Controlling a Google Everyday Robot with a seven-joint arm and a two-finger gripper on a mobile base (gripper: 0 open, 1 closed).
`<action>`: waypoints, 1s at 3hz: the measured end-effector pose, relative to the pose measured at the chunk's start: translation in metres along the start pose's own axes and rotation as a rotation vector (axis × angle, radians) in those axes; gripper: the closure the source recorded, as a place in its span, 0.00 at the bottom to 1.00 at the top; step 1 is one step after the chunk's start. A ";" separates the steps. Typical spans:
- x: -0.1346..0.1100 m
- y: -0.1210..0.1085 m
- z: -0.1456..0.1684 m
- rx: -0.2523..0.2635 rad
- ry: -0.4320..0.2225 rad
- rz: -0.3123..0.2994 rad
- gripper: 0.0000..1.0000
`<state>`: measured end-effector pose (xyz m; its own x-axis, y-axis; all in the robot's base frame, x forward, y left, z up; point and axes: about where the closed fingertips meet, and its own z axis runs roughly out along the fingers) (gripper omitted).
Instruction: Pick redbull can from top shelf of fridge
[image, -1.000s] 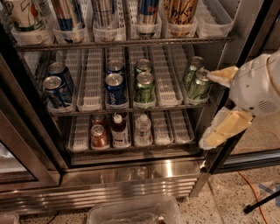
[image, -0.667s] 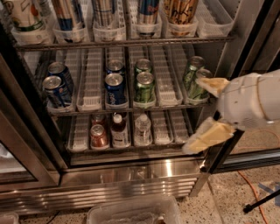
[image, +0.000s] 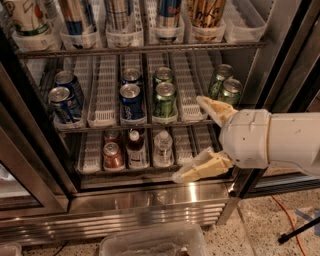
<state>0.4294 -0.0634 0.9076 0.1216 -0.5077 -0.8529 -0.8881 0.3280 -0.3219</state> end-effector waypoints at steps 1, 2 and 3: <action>-0.029 0.007 0.012 0.005 -0.157 0.090 0.00; -0.057 0.009 0.015 0.044 -0.231 0.201 0.00; -0.057 0.009 0.015 0.044 -0.231 0.200 0.00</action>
Offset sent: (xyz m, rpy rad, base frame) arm -0.0097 0.0514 0.0568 0.4213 0.1166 -0.1320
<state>0.4210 -0.0194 0.9470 0.0482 -0.2369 -0.9703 -0.8852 0.4400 -0.1514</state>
